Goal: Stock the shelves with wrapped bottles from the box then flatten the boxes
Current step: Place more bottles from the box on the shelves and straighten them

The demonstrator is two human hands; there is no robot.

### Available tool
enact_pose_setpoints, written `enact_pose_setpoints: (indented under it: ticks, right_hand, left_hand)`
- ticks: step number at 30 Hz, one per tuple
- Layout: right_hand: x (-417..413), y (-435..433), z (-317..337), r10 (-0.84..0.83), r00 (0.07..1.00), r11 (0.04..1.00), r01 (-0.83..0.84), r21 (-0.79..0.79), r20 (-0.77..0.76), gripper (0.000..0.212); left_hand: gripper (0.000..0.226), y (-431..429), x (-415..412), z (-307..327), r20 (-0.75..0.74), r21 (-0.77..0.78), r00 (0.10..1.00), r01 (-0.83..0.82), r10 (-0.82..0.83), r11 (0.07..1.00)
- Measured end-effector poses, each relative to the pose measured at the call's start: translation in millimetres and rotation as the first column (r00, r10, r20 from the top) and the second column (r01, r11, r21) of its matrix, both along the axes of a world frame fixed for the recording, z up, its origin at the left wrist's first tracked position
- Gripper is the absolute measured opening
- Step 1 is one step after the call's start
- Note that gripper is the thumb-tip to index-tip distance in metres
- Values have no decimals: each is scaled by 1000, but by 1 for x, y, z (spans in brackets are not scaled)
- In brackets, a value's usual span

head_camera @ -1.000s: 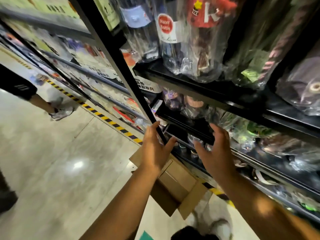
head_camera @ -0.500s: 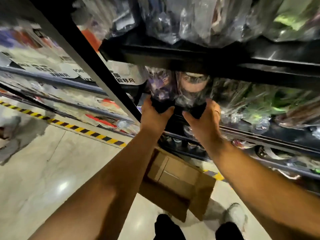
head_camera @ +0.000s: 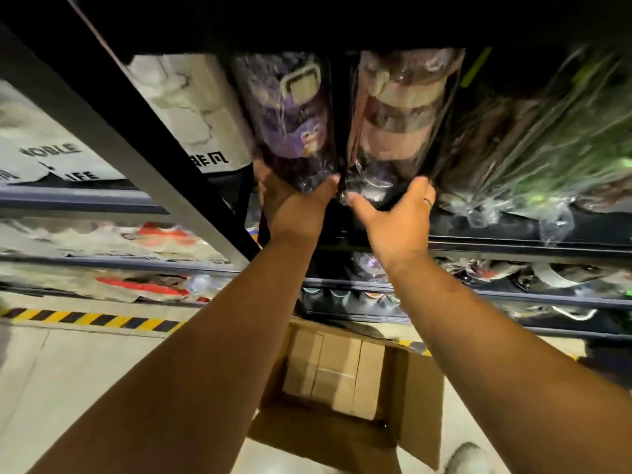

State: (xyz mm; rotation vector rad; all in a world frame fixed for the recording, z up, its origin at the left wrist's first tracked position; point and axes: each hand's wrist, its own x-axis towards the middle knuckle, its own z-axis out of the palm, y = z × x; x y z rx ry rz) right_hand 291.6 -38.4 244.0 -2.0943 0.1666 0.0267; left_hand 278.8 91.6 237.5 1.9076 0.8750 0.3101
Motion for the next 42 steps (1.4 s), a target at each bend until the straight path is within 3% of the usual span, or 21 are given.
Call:
enact_pose_setpoints:
  ticks: [5, 10, 14, 19, 24, 33, 37, 40, 42]
  right_hand:
    - [15, 12, -12, -132, 991, 988, 132, 76, 4, 78]
    - [25, 16, -18, -200, 980, 979, 200, 36, -12, 75]
    - [26, 20, -18, -237, 971, 971, 237, 24, 4, 60]
    - [11, 22, -20, -239, 964, 969, 229, 91, 117, 63]
    - [-9, 22, -20, -231, 961, 969, 214, 125, 152, 92]
    - [-24, 19, -26, -169, 970, 985, 162, 56, 176, 89]
    - [-31, 1, -22, -59, 990, 990, 42, 133, 127, 97]
    - [-49, -37, -22, 33, 989, 992, -50, 115, 145, 79]
    - [-55, -68, -25, 12, 981, 998, -24, 56, 192, 60]
  left_hand:
    - [117, 8, 6, -14, 174, -70, 985, 8, 4, 997]
    - [89, 9, 9, -16, 217, -16, 976, -11, 14, 1000]
    - [69, 10, 5, -16, 234, -26, 972, -8, 14, 1000]
    - [84, 8, -11, -19, 279, 8, 960, -25, 22, 1000]
    - [85, 6, -31, -25, 246, 17, 969, -23, 18, 1000]
    - [96, 4, -40, -29, 144, 82, 989, 22, -34, 996]
    - [95, -2, -60, -28, 176, 140, 982, 45, -69, 989]
    - [86, -28, -90, -32, 263, 45, 963, 57, -66, 997]
    - [83, -52, -113, -37, 258, 13, 962, 91, -91, 996]
